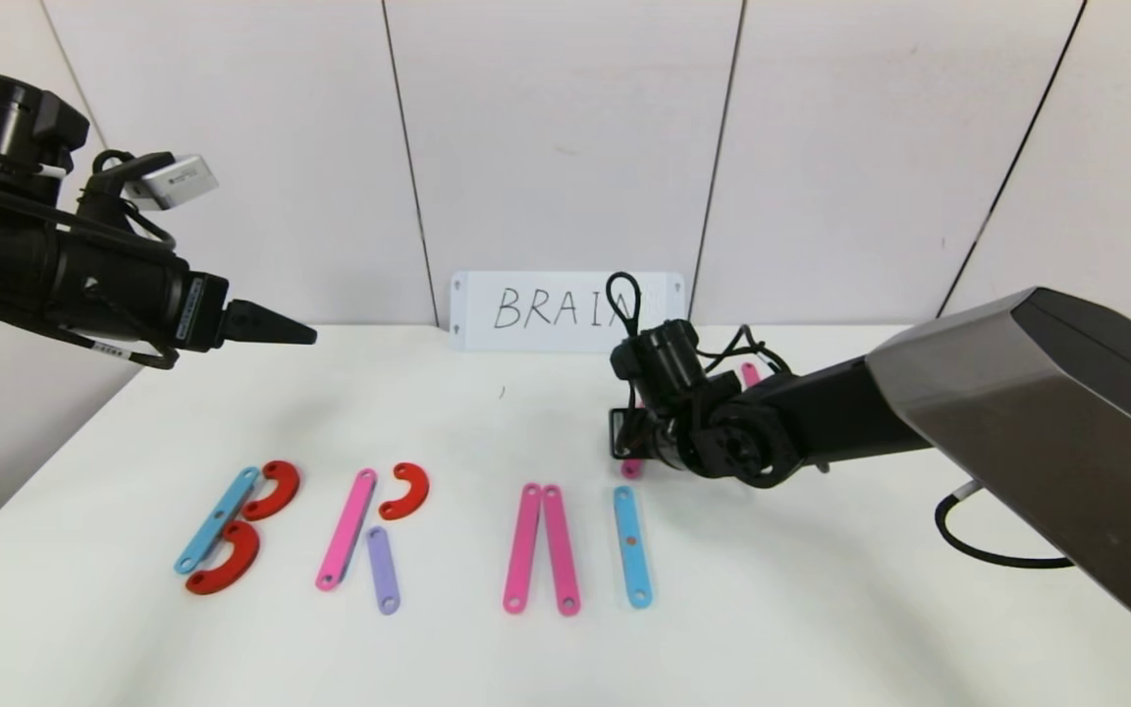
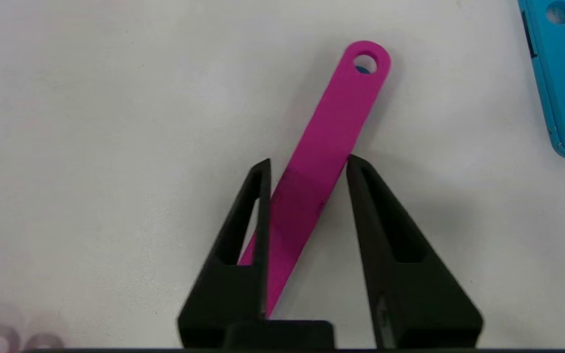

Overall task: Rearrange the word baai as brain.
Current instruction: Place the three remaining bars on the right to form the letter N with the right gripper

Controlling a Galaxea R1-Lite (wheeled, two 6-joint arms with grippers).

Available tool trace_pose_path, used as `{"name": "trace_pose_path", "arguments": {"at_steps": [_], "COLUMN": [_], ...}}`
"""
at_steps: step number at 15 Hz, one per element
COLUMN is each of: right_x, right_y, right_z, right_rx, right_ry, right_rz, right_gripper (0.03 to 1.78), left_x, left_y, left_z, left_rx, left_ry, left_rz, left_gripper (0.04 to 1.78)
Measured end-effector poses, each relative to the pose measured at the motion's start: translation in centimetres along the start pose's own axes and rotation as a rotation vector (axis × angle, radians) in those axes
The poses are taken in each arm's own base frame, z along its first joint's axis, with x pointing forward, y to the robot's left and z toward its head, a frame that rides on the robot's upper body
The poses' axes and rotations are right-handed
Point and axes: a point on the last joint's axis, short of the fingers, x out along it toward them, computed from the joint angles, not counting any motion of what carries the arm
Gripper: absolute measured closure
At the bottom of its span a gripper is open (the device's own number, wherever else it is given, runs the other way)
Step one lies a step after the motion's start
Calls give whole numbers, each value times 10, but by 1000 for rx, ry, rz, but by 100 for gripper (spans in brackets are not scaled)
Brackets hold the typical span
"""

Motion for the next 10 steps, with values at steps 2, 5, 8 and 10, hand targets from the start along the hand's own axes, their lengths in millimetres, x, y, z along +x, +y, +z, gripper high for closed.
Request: {"name": "trace_pose_path", "arguments": {"at_steps": [2,5,8,10], "right_x": [1,1,0,0], "right_y": [0,-1,-1,-2], "right_z": [0,0,1,1], "right_rx": [6,6,8,8], "right_ry": [0,1,0,0], "right_rz": [0,-1,-2,-3], "right_gripper": [150,152,152,152], "left_x": [-1,-2,-3,-4], "left_y": [0,-1,-1,-2], "left_z": [0,0,0,0], "left_rx": [0,0,1,1], "left_ry": [-2,-4,-7,-8], "left_rz": [1,1,2,2], "left_gripper": [9,9,9,9]}}
